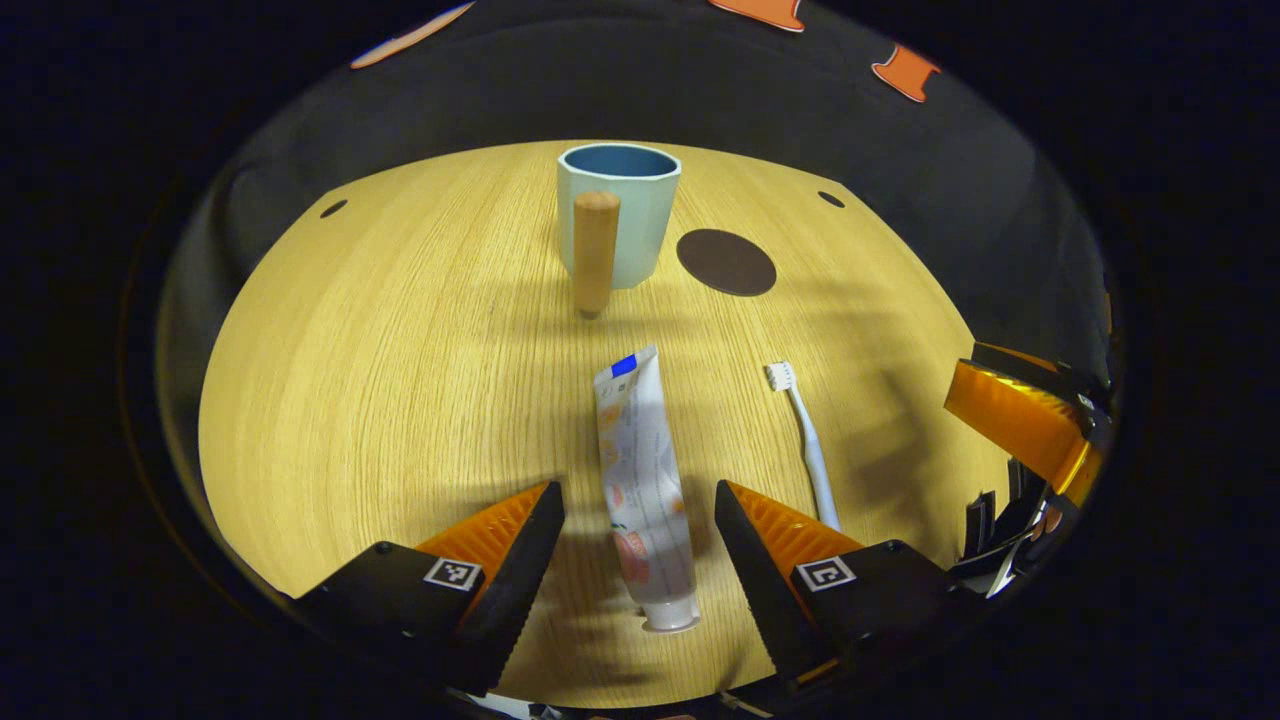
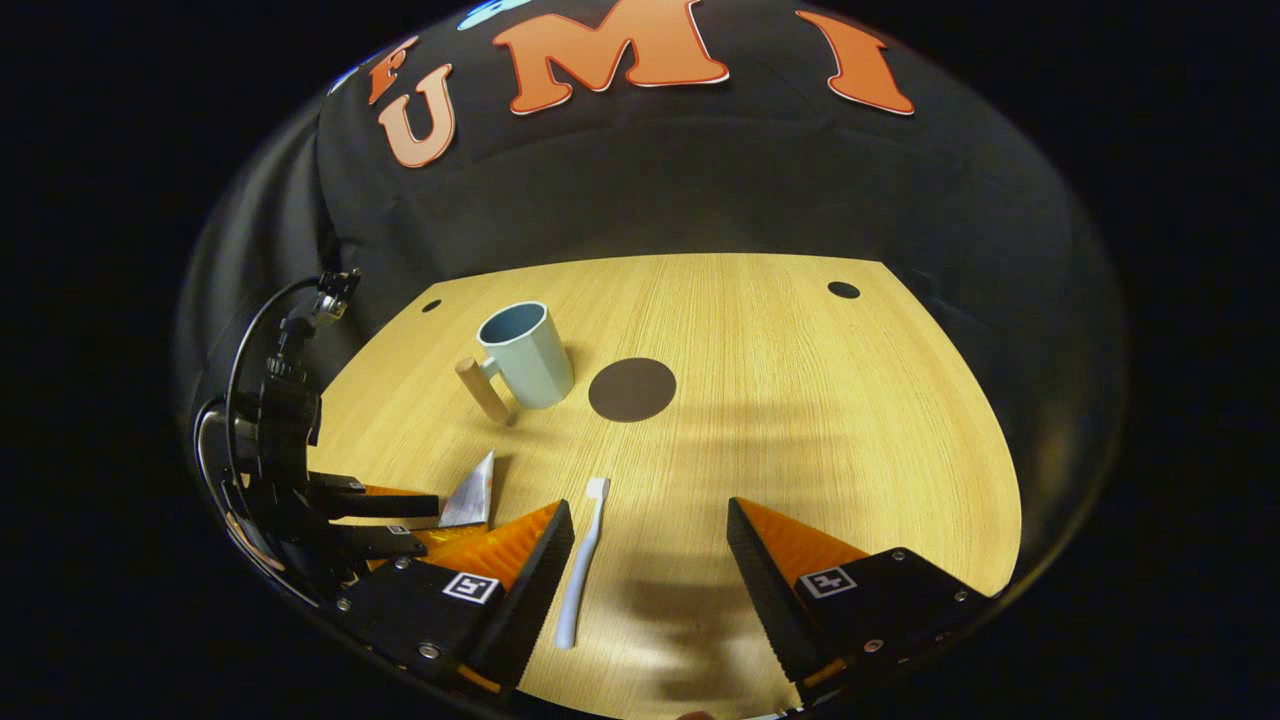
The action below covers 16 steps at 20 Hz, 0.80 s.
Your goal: Put the toothbrush and toothpaste on the desktop into the cup, then pick up the cup and place it on the coaster on the desktop.
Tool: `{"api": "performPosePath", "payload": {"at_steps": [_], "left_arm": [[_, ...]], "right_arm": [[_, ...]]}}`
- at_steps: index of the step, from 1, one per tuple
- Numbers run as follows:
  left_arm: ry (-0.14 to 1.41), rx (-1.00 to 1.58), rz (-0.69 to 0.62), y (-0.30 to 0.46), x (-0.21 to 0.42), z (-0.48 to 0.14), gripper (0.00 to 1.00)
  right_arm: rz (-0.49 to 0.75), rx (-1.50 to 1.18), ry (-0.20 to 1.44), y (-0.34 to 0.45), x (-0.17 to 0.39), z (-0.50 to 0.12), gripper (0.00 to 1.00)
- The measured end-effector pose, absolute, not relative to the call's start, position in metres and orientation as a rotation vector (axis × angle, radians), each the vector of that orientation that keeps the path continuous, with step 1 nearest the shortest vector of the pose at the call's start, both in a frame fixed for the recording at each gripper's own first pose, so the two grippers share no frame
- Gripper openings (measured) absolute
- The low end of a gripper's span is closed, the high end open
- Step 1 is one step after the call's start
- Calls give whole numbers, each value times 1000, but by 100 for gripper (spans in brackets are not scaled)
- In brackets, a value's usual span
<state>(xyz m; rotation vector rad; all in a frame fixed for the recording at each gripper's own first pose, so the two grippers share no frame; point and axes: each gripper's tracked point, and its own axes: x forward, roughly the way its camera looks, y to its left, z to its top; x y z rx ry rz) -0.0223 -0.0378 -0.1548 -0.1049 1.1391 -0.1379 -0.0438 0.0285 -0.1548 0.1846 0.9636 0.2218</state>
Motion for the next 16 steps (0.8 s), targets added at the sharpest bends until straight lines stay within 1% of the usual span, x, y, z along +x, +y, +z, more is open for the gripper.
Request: {"api": "performPosePath", "payload": {"at_steps": [2, 3, 4, 5, 6, 8, 9, 10, 11, 12, 13, 16], "left_arm": [[1166, -122, -112, -37, -20, -163, 96], [1177, -117, -106, -38, -22, -164, 88], [1185, -106, -113, -41, -22, -167, 89], [1183, -94, -110, -42, -23, -162, 84], [1198, -102, -109, -46, -24, -167, 88], [1197, -96, -98, -47, -23, -167, 64], [1213, -121, -91, -49, -28, -168, 67], [1210, -130, -90, -47, -25, -167, 53], [1219, -154, -86, -47, -24, -169, 52], [1229, -188, -76, -47, -25, -170, 46], [1222, -196, -82, -45, -25, -167, 30], [1212, -228, -103, -46, -27, -169, 26]], "right_arm": [[219, 185, 976, 28, -44, -157, 93], [220, 188, 980, 28, -46, -159, 93], [222, 191, 986, 29, -47, -161, 93], [222, 191, 991, 29, -48, -163, 93], [225, 187, 999, 30, -49, -166, 93], [243, 182, 1018, 39, -51, -172, 93], [260, 189, 1033, 44, -53, -174, 93], [273, 199, 1043, 47, -56, -174, 92], [278, 202, 1051, 49, -57, -176, 91], [281, 197, 1059, 50, -57, -178, 91], [280, 192, 1067, 51, -58, -180, 91], [290, 200, 1097, 58, -60, -187, 90]]}}
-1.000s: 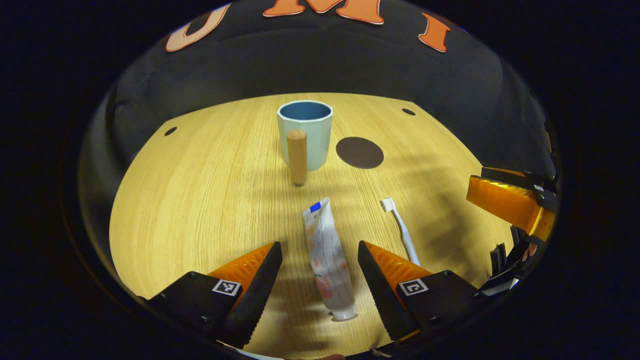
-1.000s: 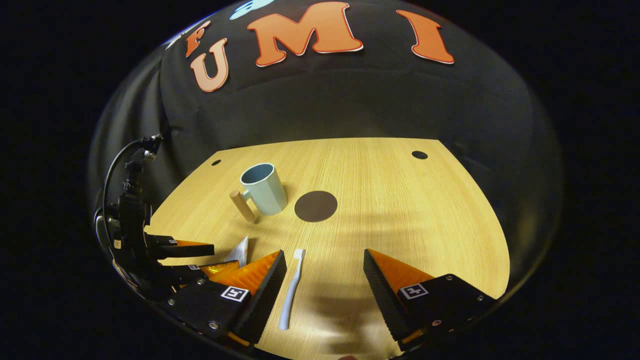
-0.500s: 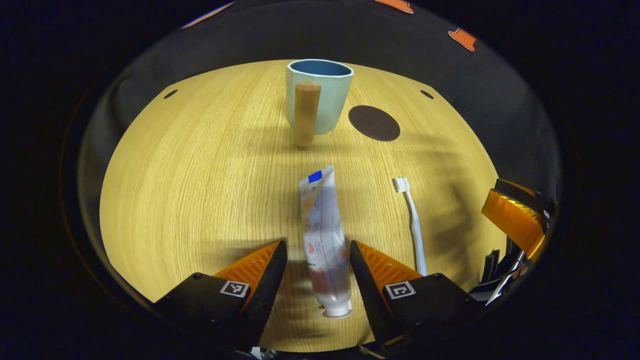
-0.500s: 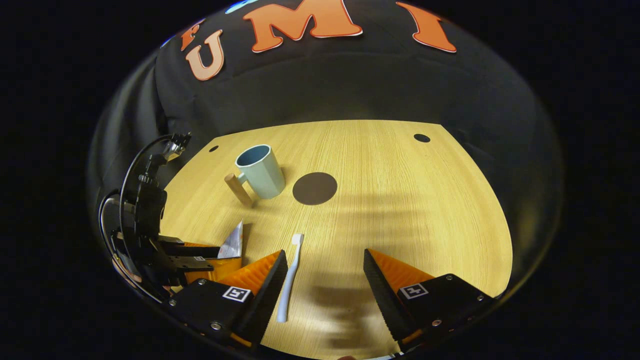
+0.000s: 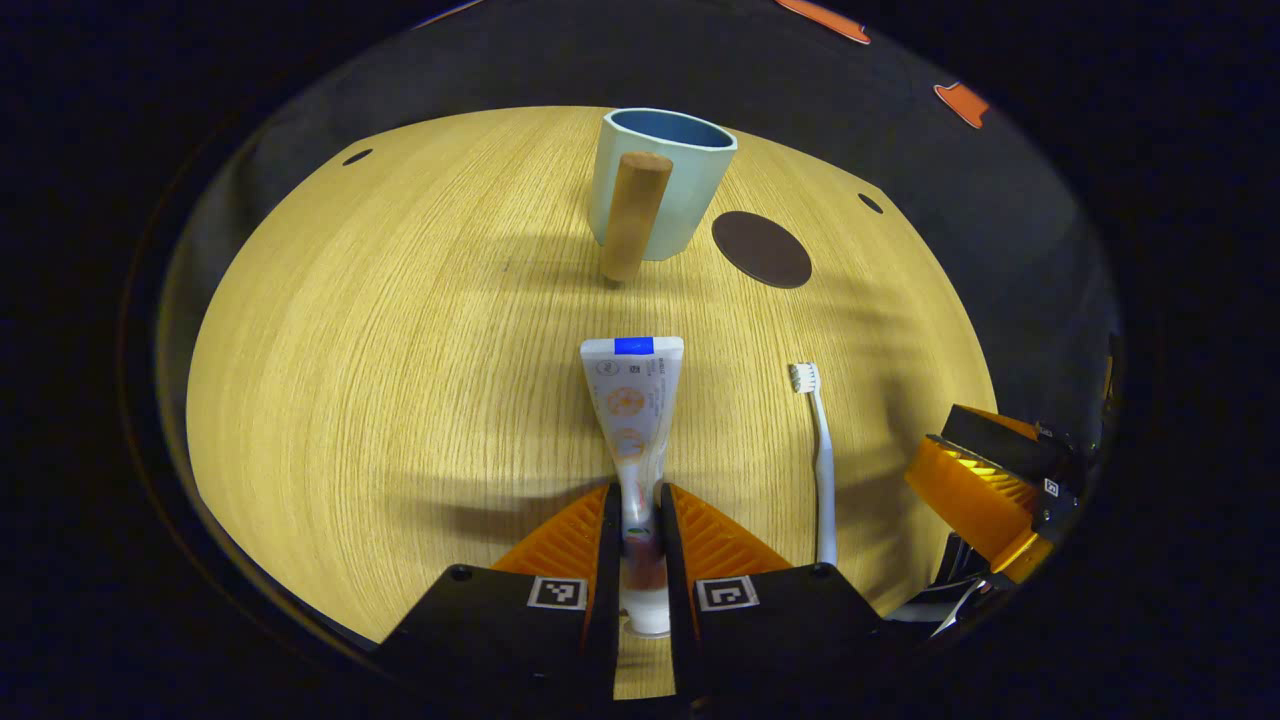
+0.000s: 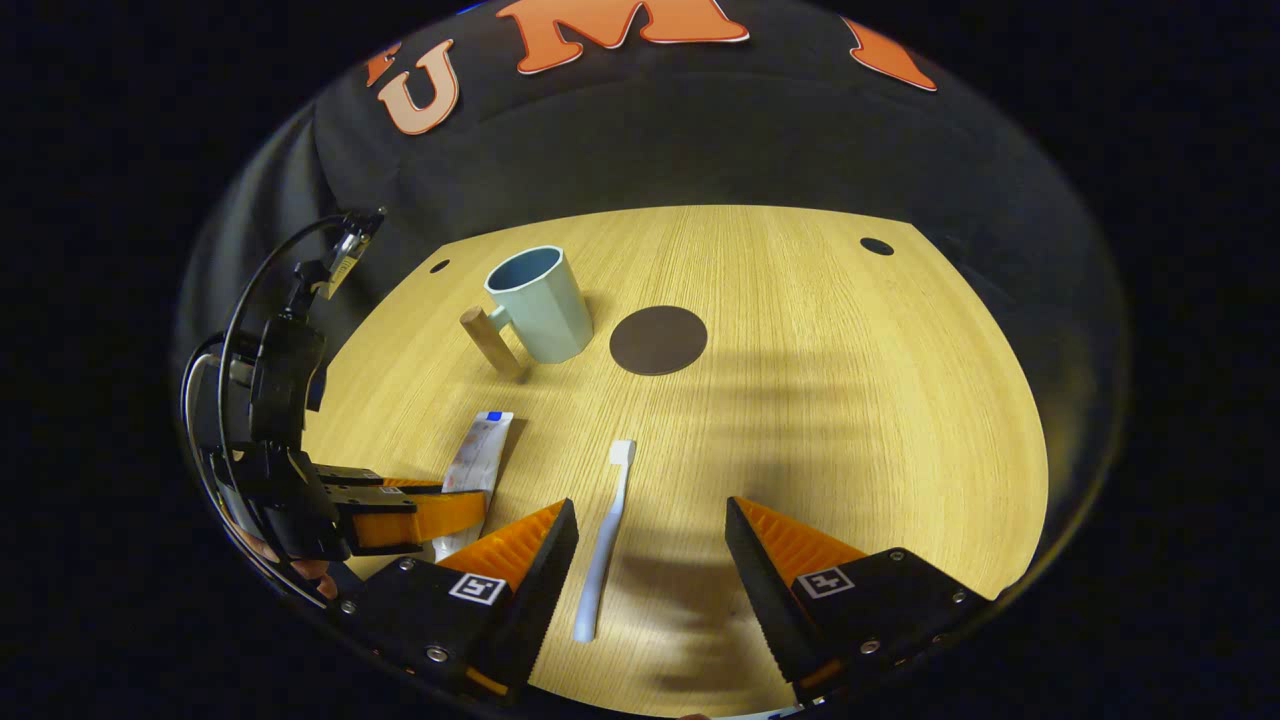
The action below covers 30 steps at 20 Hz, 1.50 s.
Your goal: Put the toothbrush and toothpaste on the desktop into the cup, then pick up the cup and place it on the coaster on the desktop.
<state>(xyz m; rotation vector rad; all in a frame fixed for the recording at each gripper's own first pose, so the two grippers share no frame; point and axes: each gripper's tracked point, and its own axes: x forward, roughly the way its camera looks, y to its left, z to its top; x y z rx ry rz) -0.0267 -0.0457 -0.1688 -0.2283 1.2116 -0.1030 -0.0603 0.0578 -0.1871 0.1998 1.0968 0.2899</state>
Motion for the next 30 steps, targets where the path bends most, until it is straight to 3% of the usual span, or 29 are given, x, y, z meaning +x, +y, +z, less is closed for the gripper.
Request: {"api": "performPosePath", "payload": {"at_steps": [8, 12, 20, 23, 26, 28, 29, 30], "left_arm": [[1119, -203, -113, -32, -16, -136, 25], [1130, -239, -134, -32, -19, -134, 14], [1233, -273, -135, -43, -22, -161, 26], [1209, -293, -160, -52, -17, -162, 27], [1196, -280, -177, -50, -18, -155, 15], [1179, -270, -174, -50, -16, -157, 15], [1166, -264, -170, -48, -15, -155, 15], [1153, -259, -166, -46, -14, -152, 15]], "right_arm": [[335, 268, 1221, 86, -73, -196, 82], [325, 269, 1282, 91, -77, -205, 82], [320, 261, 1355, 100, -86, -214, 81], [312, 276, 1376, 101, -88, -218, 71], [307, 277, 1390, 102, -88, -221, 64], [304, 270, 1420, 102, -92, -226, 59], [299, 280, 1410, 102, -89, -226, 48], [294, 278, 1414, 102, -88, -226, 55]]}}
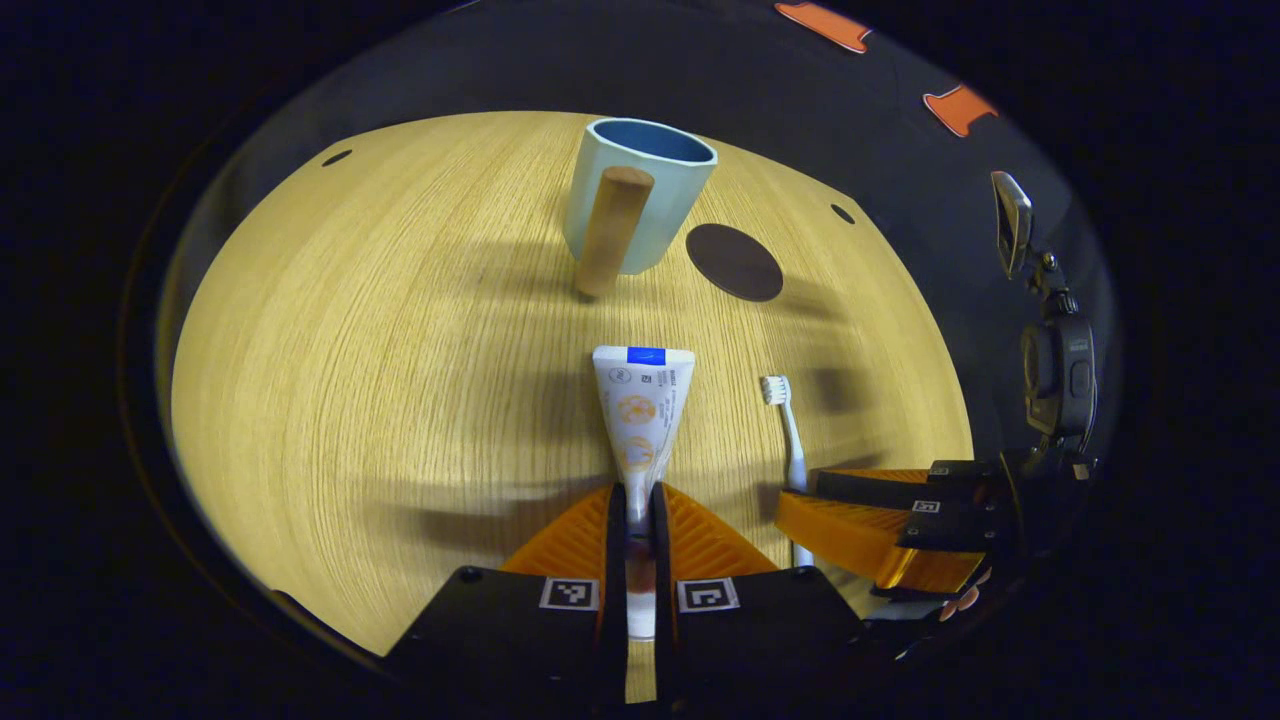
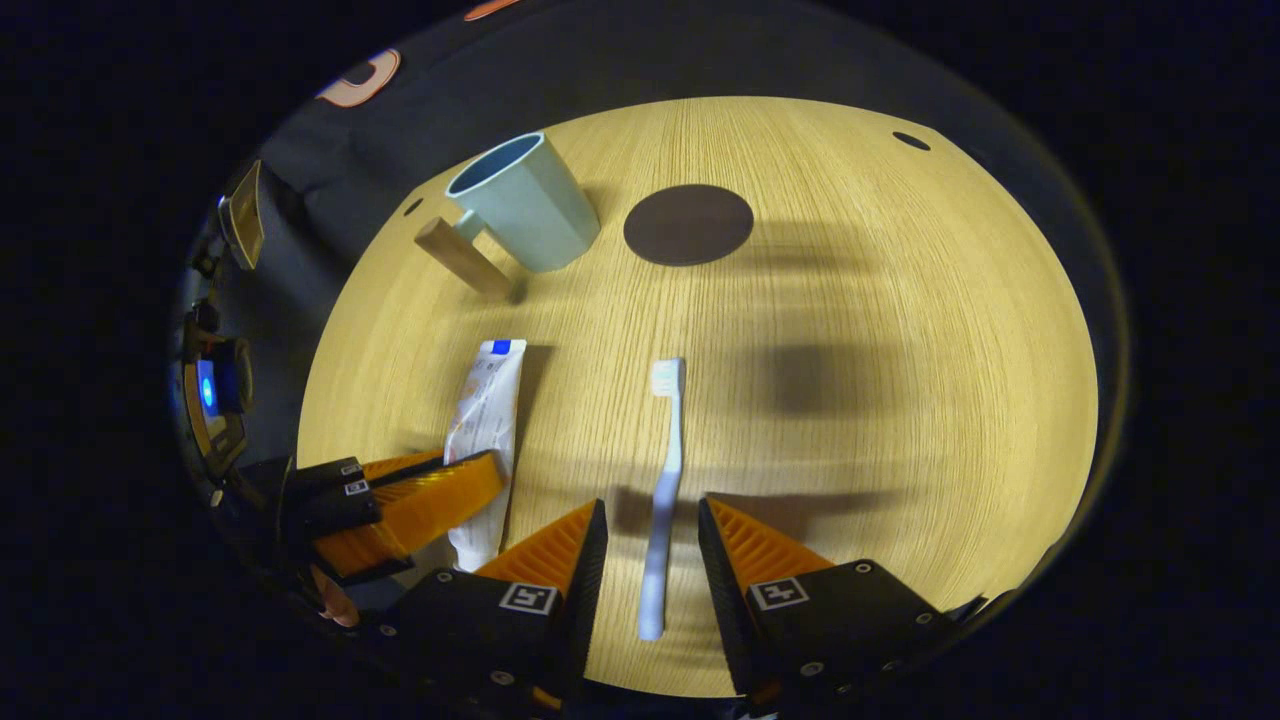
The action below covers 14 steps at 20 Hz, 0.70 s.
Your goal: Put the toothbrush and toothpaste on the desktop into the cup, then pick up the cup and place it on the coaster on the desktop.
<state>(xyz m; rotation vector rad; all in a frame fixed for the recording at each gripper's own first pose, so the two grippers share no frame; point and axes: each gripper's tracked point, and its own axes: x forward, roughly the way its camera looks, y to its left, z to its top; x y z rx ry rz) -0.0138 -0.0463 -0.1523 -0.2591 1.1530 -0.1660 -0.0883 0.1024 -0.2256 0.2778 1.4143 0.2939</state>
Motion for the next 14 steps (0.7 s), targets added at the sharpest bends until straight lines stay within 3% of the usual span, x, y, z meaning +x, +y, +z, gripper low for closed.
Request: {"api": "performPosePath", "payload": {"at_steps": [3, 5, 6, 8, 14], "left_arm": [[1128, -251, -148, -40, -12, -145, 15], [1114, -249, -140, -35, -12, -142, 15], [1105, -250, -138, -33, -11, -141, 15], [1090, -253, -135, -32, -12, -137, 15], [1049, -254, -131, -27, -12, -128, 15]], "right_arm": [[282, 245, 1394, 101, -82, -230, 46], [263, 244, 1384, 100, -77, -232, 29], [266, 239, 1376, 99, -75, -234, 16], [278, 223, 1359, 97, -75, -233, 9], [288, 206, 1297, 93, -70, -226, 5]]}}
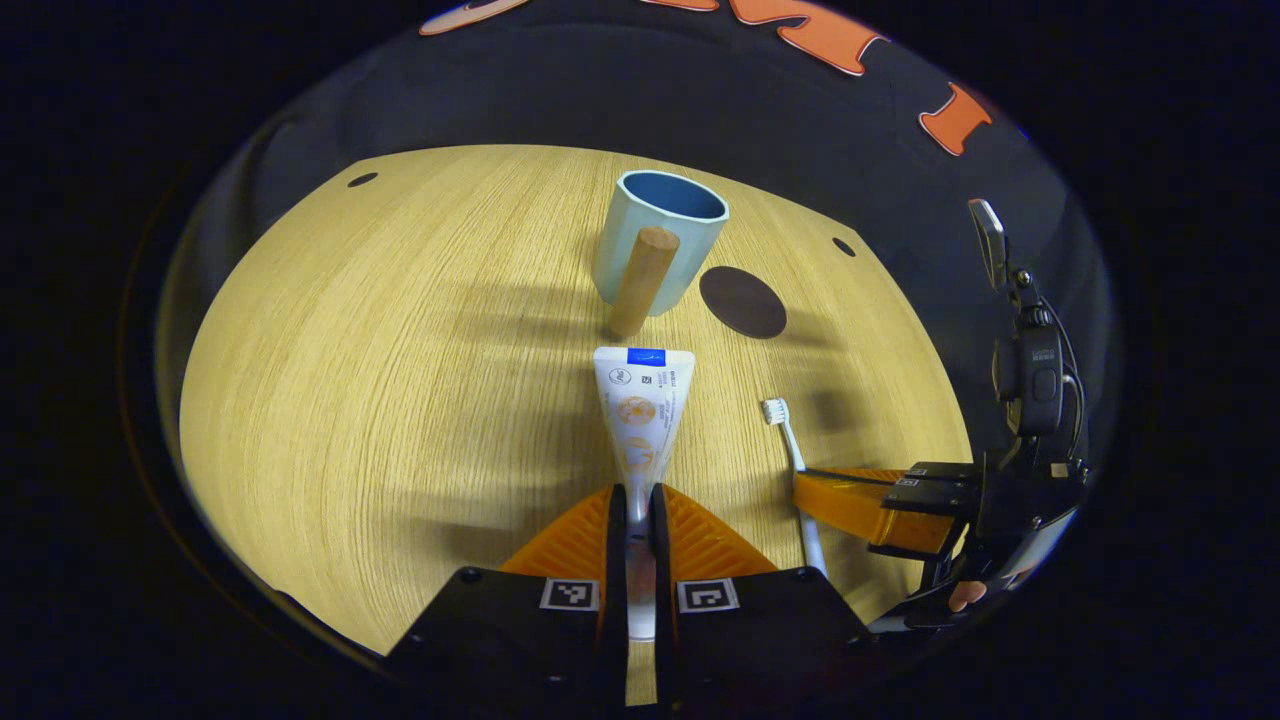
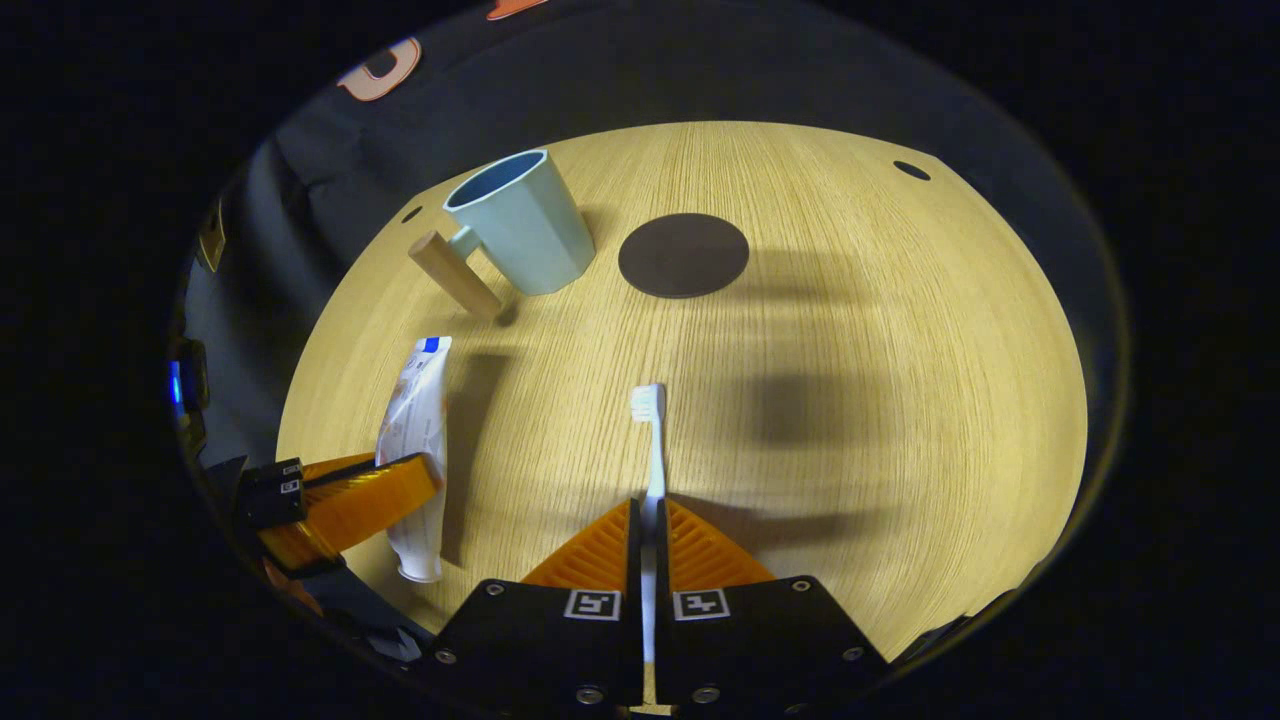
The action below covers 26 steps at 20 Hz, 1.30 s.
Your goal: Put the toothbrush and toothpaste on the desktop into the cup, then pick up the cup and place it on the coaster on the desktop.
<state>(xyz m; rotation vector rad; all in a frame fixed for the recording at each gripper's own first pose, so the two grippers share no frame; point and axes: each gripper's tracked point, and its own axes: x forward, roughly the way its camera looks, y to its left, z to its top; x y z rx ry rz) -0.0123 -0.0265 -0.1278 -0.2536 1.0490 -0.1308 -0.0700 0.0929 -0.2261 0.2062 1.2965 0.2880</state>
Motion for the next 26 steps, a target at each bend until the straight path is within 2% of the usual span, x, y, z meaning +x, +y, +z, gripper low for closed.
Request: {"api": "performPosePath", "payload": {"at_steps": [9, 13, 19, 26], "left_arm": [[906, -192, -117, -16, 5, -109, 14], [780, -151, -78, -3, 20, -94, 15], [628, -121, -62, 10, 38, -72, 15], [526, -116, -40, 15, 74, -51, 14]], "right_arm": [[314, 261, 1146, 94, -51, -208, 5], [329, 281, 1028, 98, -43, -208, 5], [338, 324, 893, 92, -22, -183, 5], [363, 360, 790, 87, -6, -157, 5]]}}
